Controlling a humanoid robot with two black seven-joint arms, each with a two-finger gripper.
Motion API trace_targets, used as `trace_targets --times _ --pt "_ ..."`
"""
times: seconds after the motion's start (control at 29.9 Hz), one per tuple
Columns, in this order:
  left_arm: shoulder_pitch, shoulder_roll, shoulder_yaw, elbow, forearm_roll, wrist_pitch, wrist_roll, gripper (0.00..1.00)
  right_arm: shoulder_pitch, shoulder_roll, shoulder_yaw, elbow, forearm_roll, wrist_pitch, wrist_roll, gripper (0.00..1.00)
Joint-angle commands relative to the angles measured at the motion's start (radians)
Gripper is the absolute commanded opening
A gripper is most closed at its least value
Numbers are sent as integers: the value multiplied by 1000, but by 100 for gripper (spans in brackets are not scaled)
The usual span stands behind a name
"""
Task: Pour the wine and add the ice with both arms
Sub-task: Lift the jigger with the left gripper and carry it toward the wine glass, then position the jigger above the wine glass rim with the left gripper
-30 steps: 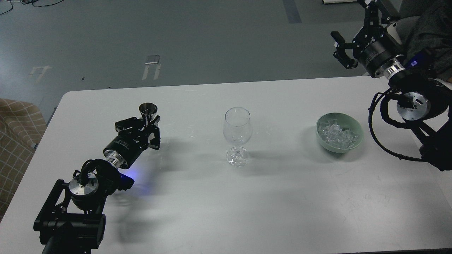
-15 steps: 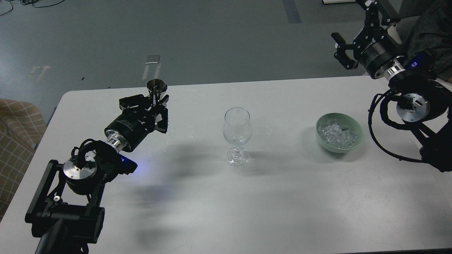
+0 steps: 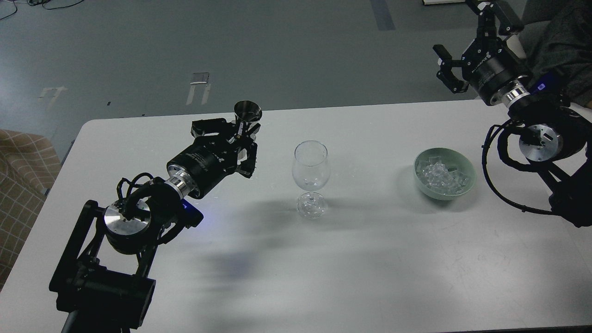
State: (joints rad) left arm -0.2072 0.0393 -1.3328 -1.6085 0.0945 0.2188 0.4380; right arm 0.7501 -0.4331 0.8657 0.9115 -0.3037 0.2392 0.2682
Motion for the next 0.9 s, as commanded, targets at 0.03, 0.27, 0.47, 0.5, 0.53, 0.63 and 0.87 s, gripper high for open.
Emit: trace_targets --times 0.03,0.27,0.47,0.5,0.53,0.63,0.87 --pt "-1 -38 24 -1 42 8 1 0 -12 -1 4 0 0 0 2 100" --pt "-3 -39 58 -2 108 30 5 0 -15 -3 6 1 0 0 2 100" --pt "-8 -39 69 -7 194 28 10 0 -15 -1 7 9 0 0 3 100" --pt "-8 -39 69 -7 194 28 10 0 -15 -1 7 9 0 0 3 100" --pt "-8 -39 69 -10 211 28 21 0 -17 -1 7 9 0 0 3 100" --pt "-8 -35 69 -40 232 28 30 0 -20 -1 7 9 0 0 3 100" --pt "-4 -32 101 -76 266 30 31 0 -20 -1 7 9 0 0 3 100"
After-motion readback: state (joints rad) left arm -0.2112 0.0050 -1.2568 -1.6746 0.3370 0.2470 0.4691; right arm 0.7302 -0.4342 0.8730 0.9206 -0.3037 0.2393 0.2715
